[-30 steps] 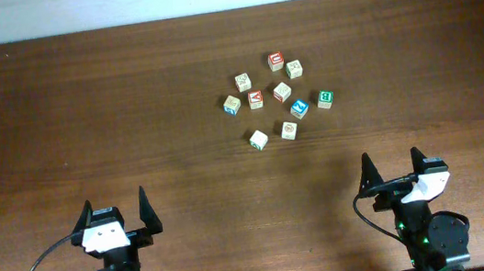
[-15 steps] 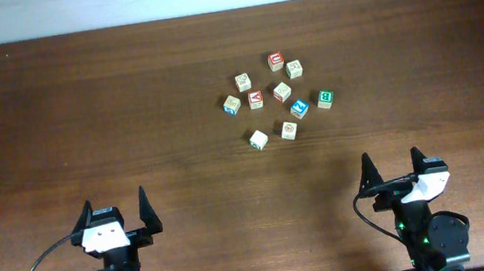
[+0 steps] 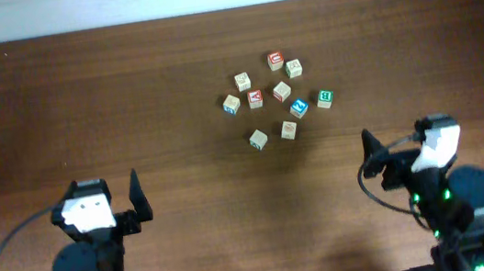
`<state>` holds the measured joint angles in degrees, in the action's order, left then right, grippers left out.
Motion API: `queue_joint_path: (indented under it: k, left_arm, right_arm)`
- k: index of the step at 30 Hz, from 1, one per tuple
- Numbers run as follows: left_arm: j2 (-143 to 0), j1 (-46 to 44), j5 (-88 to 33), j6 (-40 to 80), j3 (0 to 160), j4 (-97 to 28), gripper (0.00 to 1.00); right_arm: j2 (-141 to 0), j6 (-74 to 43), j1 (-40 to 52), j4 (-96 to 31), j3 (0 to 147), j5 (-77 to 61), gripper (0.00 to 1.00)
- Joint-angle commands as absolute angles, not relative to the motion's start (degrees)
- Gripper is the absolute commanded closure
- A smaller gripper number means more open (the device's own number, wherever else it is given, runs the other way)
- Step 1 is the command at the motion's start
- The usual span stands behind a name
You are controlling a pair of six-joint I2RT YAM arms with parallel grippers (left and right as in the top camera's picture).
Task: Rotate 3 blocks
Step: 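Reach the right gripper to the green B block and grasp it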
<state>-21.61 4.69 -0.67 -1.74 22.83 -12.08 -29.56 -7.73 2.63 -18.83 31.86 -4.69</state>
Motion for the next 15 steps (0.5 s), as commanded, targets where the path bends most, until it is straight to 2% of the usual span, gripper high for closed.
queue_joint_path:
  k: [1, 4, 9, 15]
  left_arm:
    - [-34.7, 5.0, -1.3, -2.5, 38.4, -18.8, 0.01]
    - [-52.6, 5.0, -1.3, -2.9, 58.3, -32.6, 0.01]
    - [-76.0, 5.0, -7.1, -4.4, 83.7, -55.6, 0.01]
    - [-88.2, 5.0, -16.4, -3.3, 86.0, -57.6, 0.01]
  right_arm:
    - [-44.3, -6.4, 2.9, -30.6, 49.8, -7.4, 0.02]
    - [-60.5, -6.4, 2.9, -46.5, 68.2, -8.5, 0.01]
    - [-71.7, -6.4, 2.9, -50.5, 72.7, -13.9, 0.02]
    - [-75.8, -4.9, 2.9, -49.3, 72.7, -12.9, 0.02]
